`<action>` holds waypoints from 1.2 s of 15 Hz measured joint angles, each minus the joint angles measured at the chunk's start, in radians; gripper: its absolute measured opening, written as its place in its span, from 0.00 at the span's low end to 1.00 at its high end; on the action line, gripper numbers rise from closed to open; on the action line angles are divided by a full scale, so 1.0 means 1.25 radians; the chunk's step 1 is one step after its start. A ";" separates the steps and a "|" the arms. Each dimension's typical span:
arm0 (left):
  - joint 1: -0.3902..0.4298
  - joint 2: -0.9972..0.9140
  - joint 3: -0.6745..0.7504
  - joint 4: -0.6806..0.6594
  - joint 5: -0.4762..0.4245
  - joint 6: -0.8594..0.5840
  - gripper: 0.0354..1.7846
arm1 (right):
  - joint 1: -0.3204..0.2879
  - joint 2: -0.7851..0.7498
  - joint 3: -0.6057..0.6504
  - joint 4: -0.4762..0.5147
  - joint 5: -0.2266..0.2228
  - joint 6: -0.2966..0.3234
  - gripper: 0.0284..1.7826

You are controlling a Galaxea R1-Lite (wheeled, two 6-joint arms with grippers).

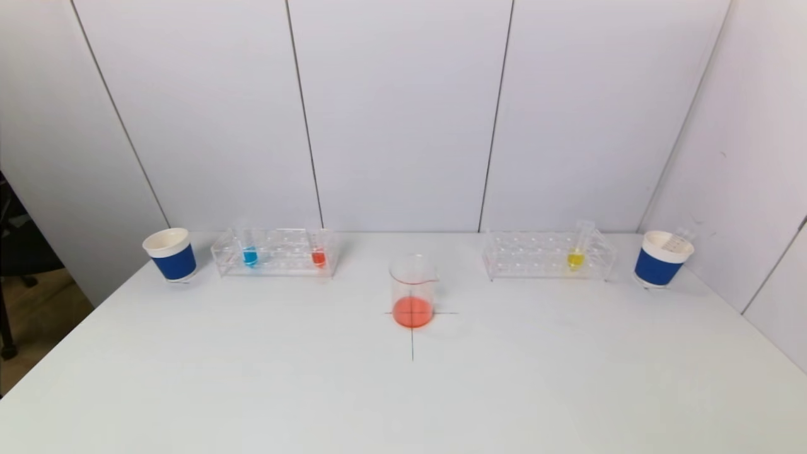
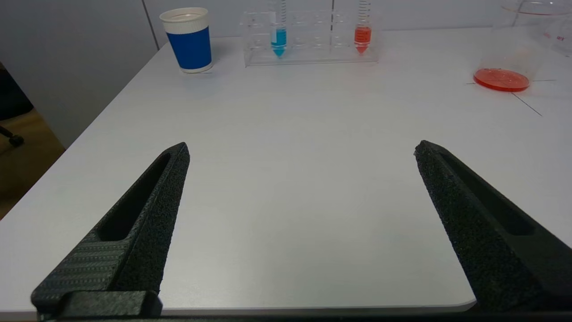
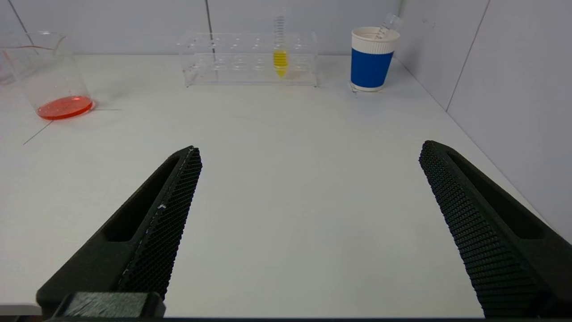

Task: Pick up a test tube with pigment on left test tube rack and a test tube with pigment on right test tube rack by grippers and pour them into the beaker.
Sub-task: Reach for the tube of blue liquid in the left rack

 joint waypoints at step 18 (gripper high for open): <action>-0.044 0.316 -0.480 0.114 -0.052 0.000 0.99 | 0.000 0.000 0.000 0.000 0.000 0.000 0.99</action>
